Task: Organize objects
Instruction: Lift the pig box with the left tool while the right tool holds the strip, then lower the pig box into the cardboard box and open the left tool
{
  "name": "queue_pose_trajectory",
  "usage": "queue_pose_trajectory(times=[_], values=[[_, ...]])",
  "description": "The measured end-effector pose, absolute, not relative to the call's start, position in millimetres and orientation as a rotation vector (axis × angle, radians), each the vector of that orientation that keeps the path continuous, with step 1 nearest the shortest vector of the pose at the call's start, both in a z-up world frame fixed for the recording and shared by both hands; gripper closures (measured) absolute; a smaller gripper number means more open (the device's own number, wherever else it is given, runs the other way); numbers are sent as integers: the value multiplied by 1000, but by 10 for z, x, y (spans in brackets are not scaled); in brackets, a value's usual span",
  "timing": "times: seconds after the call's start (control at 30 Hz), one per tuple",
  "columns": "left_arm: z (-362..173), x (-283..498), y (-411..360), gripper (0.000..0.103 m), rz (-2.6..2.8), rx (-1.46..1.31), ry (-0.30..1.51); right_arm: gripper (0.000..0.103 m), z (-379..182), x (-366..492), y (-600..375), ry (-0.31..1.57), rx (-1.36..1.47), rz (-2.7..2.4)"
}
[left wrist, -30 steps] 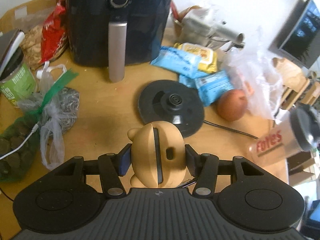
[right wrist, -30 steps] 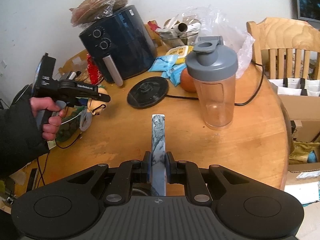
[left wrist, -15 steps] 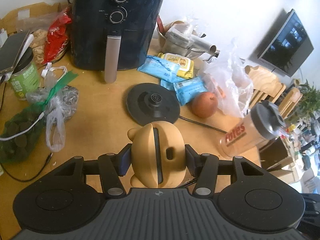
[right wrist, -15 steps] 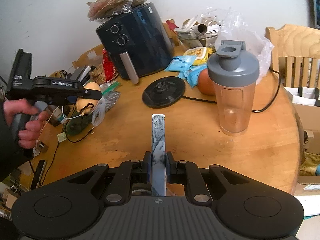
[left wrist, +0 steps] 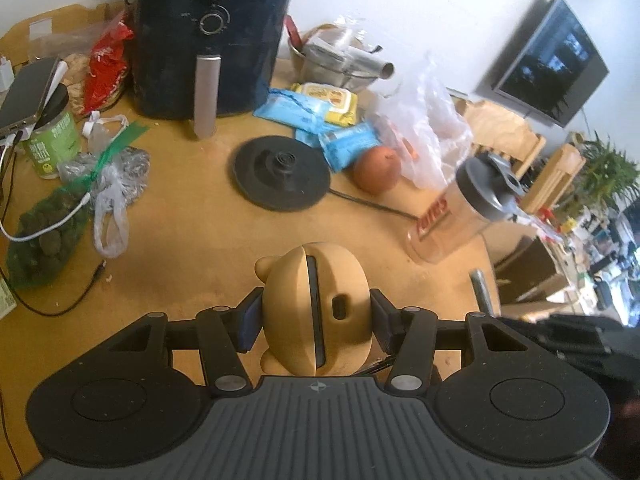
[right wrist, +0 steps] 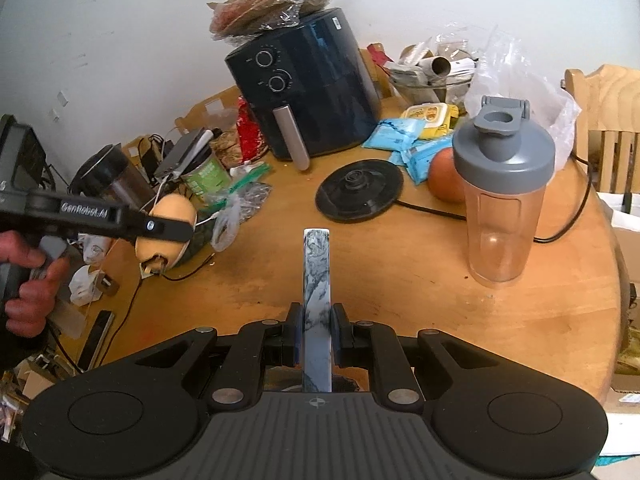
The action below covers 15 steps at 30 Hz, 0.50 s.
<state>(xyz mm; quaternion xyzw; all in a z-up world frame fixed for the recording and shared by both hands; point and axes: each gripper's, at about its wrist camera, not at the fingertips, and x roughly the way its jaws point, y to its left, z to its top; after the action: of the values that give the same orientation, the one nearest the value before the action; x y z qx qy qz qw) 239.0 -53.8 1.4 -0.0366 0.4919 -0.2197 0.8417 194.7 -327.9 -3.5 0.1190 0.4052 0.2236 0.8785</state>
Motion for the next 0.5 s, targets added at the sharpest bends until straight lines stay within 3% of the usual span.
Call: queue_pose_trajectory(times=[0.5], values=[[-251, 1812, -582, 50, -438, -166, 1153, 86, -52, 1804, -3300, 848, 257, 512]])
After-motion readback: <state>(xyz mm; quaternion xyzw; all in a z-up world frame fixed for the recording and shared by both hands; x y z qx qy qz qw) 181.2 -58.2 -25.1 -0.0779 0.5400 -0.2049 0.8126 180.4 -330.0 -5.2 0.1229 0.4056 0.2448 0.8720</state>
